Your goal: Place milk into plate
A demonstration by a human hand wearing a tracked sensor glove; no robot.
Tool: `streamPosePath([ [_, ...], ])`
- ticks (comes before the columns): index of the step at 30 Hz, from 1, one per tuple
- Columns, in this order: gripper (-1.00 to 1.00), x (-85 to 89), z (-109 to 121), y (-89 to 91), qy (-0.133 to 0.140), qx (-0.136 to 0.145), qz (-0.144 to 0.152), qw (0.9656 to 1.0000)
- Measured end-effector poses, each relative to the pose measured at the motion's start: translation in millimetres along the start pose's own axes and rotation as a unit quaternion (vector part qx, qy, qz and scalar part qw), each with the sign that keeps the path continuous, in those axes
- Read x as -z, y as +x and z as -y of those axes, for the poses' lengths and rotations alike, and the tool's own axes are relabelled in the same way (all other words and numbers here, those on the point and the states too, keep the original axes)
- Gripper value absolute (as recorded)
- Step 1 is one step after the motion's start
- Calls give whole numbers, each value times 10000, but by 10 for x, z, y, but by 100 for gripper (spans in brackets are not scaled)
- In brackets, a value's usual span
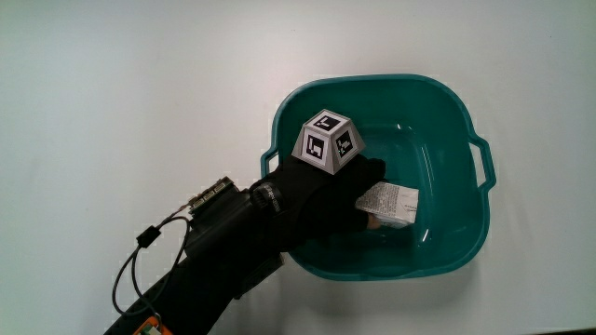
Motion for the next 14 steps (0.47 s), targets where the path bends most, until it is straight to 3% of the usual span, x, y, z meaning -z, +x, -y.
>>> streamPosePath([
  [6,-40,16,16,-30,-64,-152,46,9999],
  [8,-48,30,26,-43,-11,-56,99,9999],
  [12,-64,32,89,-89,4,-55,474,9989],
  [14,-72,76,82,-173,149,217,718,9971],
])
